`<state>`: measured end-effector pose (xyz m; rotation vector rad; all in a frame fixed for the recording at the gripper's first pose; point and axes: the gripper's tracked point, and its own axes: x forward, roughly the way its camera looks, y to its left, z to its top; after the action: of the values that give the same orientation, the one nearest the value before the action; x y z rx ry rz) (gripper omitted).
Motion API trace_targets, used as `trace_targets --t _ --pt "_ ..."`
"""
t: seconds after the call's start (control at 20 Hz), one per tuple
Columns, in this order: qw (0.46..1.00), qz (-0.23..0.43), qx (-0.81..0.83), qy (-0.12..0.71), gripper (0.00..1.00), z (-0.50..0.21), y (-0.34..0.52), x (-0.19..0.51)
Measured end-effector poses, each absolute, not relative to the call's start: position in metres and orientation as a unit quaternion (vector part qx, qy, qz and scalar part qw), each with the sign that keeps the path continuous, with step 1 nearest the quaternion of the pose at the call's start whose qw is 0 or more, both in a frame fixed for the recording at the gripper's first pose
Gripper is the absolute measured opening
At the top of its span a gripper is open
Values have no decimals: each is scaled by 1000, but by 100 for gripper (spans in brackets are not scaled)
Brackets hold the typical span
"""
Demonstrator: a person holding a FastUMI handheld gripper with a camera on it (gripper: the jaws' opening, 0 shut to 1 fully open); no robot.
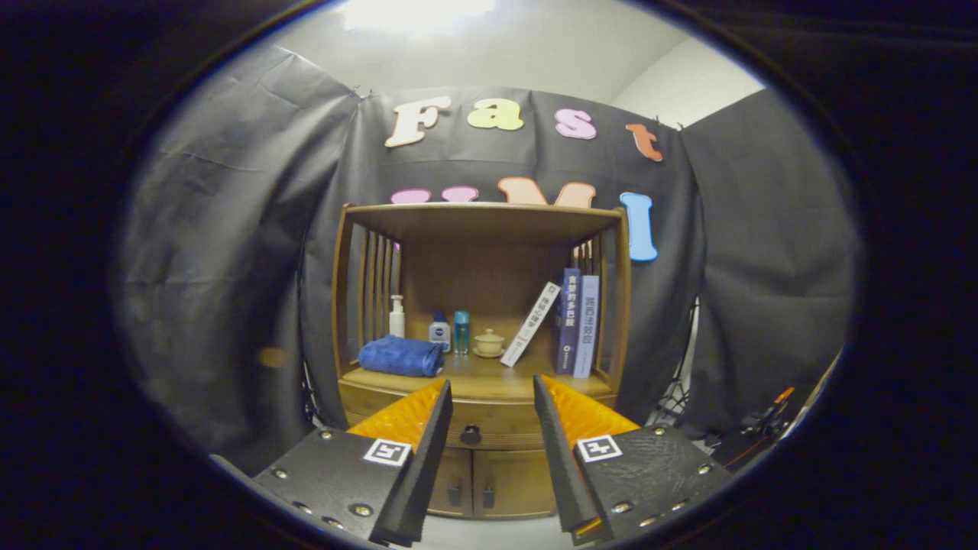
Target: Pull open the drawer, take out the items inside it, and place them on the countertop above the cabinet.
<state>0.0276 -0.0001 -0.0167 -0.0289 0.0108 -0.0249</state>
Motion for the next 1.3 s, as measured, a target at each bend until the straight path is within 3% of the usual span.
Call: trace_targets --t 0.55,0.7,0.8,1.1,1.3 --pt "993 -12 16 120 65 -150 23 149" --pt "983 -38 28 175 67 -200 8 177" --pt "978 -25 32 204 75 -231 10 196" --pt "971 -10 46 234 74 -269 22 223" --pt "971 -15 42 233 46 -272 17 236"
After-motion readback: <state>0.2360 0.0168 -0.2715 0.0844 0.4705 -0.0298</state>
